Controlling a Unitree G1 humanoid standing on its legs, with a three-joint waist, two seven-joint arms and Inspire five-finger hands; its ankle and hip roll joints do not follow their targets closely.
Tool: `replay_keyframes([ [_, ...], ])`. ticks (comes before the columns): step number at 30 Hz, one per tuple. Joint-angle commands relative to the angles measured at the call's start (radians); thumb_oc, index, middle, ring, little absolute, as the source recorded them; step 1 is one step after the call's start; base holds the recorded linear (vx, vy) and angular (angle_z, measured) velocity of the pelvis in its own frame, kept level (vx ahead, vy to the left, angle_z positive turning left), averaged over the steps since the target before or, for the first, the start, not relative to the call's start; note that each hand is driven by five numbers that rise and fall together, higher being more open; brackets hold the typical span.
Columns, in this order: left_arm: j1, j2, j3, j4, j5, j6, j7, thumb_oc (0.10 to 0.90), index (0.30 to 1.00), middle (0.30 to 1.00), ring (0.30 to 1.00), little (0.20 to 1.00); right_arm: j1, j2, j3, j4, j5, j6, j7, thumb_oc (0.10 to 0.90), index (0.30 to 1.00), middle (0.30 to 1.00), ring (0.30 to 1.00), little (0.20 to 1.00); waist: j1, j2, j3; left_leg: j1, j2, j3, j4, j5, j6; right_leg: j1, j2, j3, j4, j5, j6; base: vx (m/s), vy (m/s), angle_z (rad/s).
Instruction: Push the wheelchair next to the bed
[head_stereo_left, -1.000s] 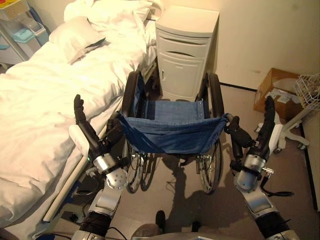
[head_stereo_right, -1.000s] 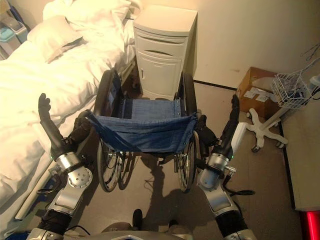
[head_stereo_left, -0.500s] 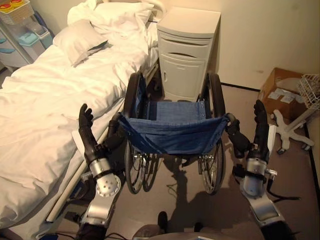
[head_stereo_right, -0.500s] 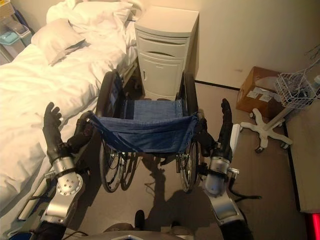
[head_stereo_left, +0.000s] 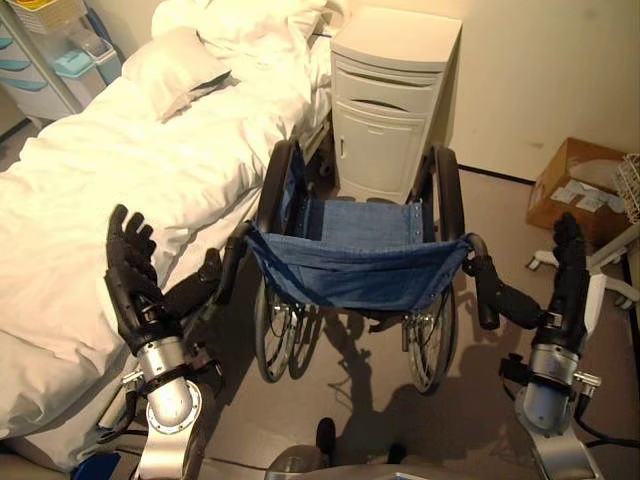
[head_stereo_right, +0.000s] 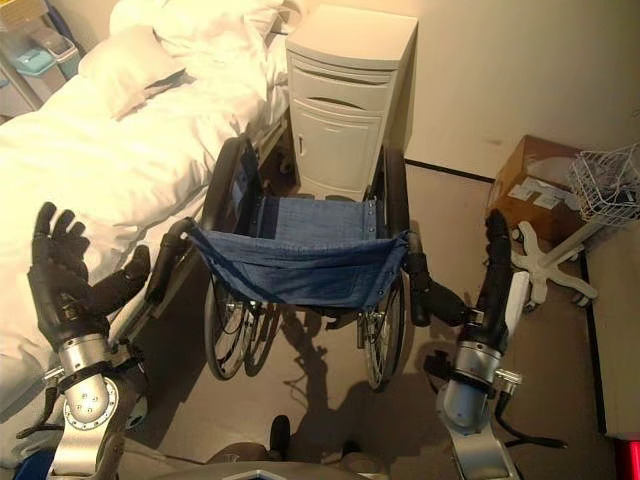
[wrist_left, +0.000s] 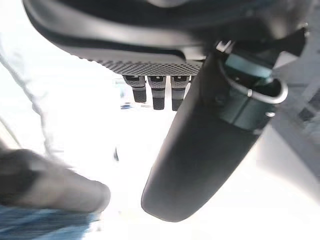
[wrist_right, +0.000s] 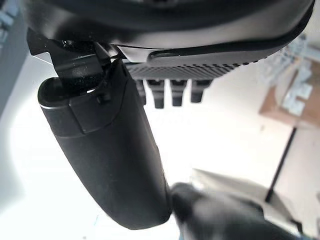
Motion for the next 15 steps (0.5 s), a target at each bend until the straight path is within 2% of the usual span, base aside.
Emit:
replay_keyframes([
  [1,-0.074,0.069,0.108,-0.102,0.074,-0.161,0.097,0.800,0.900,0.900,0.900,0.900,-0.053,-0.073,-0.089,-0.086,-0.061,-0.056,-0.104,0.800,0.900,0.900,0.900,0.900,-0.001,-0.007,-0.036,0.057,0.021,-0.025,0.004,-0.121,-0.020,-0.076,0.011,-0.036,0.108,0.005,-0.014,0.00,0.000,0.00],
  [5,-0.041,0.059,0.176,-0.107,0.134,-0.157,0.205,0.800,0.900,0.900,0.900,0.900,-0.019,-0.069,-0.157,-0.081,-0.036,-0.050,-0.138,0.800,0.900,0.900,0.900,0.900,-0.001,-0.012,-0.040,0.056,0.021,-0.024,0.004,-0.122,-0.022,-0.076,0.011,-0.037,0.107,0.002,-0.015,0.00,0.000,0.00],
  [9,-0.013,0.044,0.214,-0.080,0.112,-0.151,0.256,0.800,0.900,0.900,0.900,0.900,0.001,-0.056,-0.196,-0.046,0.004,-0.049,-0.155,0.800,0.900,0.900,0.900,0.900,-0.001,-0.016,-0.041,0.057,0.021,-0.022,0.004,-0.123,-0.023,-0.076,0.012,-0.039,0.109,-0.001,-0.016,0.00,0.000,0.00],
  [11,0.001,0.040,0.220,-0.019,0.102,-0.107,0.284,0.800,0.900,0.900,0.900,0.900,0.002,-0.037,-0.195,0.018,0.030,-0.026,-0.156,0.800,0.900,0.900,0.900,0.900,0.000,-0.018,-0.039,0.059,0.022,-0.020,0.004,-0.124,-0.025,-0.075,0.011,-0.043,0.109,-0.001,-0.015,0.00,0.000,0.00],
  [15,0.014,0.037,0.210,0.085,0.118,-0.067,0.275,0.800,0.900,0.900,0.900,0.900,0.001,-0.018,-0.173,0.129,0.036,0.006,-0.115,0.800,0.900,0.900,0.900,0.900,0.002,-0.019,-0.037,0.059,0.022,-0.021,0.005,-0.122,-0.026,-0.071,0.010,-0.045,0.107,0.000,-0.015,0.00,0.000,0.00],
])
